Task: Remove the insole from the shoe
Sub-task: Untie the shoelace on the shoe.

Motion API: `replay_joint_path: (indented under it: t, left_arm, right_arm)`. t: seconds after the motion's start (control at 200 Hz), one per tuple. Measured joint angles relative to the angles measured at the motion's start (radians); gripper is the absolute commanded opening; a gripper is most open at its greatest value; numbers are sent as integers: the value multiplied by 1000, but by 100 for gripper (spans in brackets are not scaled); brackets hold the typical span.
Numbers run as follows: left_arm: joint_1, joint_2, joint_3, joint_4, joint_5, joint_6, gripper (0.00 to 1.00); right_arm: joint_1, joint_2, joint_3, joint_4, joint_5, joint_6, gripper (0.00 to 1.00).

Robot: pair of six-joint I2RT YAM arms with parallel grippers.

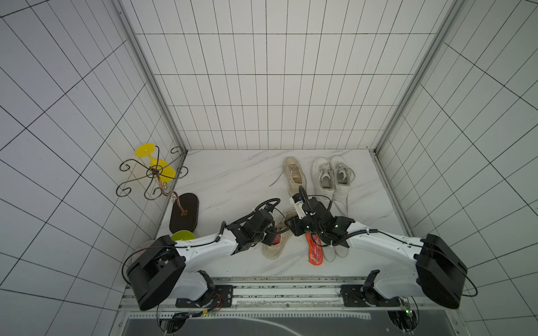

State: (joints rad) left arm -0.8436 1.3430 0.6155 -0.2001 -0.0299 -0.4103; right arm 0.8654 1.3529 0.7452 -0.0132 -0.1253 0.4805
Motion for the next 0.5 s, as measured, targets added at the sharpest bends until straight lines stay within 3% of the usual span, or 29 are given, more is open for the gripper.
replay_joint_path:
  t: [0.32,0.5]
  left_arm:
    - [0,0,-3,3,-8,-2,0]
    - [-6,-1,-5,3,-38,-17,0]
  right_arm:
    - [13,9,0,-6,21,-11,8]
    - [14,2,0,-24,45,-12,4]
